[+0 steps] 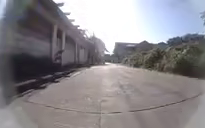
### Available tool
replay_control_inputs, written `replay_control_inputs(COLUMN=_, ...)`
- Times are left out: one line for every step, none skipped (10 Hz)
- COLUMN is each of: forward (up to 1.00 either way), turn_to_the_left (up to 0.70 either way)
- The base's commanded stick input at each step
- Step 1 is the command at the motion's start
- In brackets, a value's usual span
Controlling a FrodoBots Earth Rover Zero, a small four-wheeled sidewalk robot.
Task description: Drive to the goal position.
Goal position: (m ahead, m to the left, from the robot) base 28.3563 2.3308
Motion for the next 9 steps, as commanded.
replay_control_inputs(forward=0.7, turn_to_the_left=0.0)
replay_control_inputs(forward=0.7, turn_to_the_left=0.0)
replay_control_inputs(forward=0.7, turn_to_the_left=0.0)
replay_control_inputs(forward=0.7, turn_to_the_left=0.0)
replay_control_inputs(forward=0.7, turn_to_the_left=0.0)
replay_control_inputs(forward=0.7, turn_to_the_left=0.0)
replay_control_inputs(forward=0.7, turn_to_the_left=0.0)
replay_control_inputs(forward=0.7, turn_to_the_left=0.0)
replay_control_inputs(forward=0.7, turn_to_the_left=0.0)
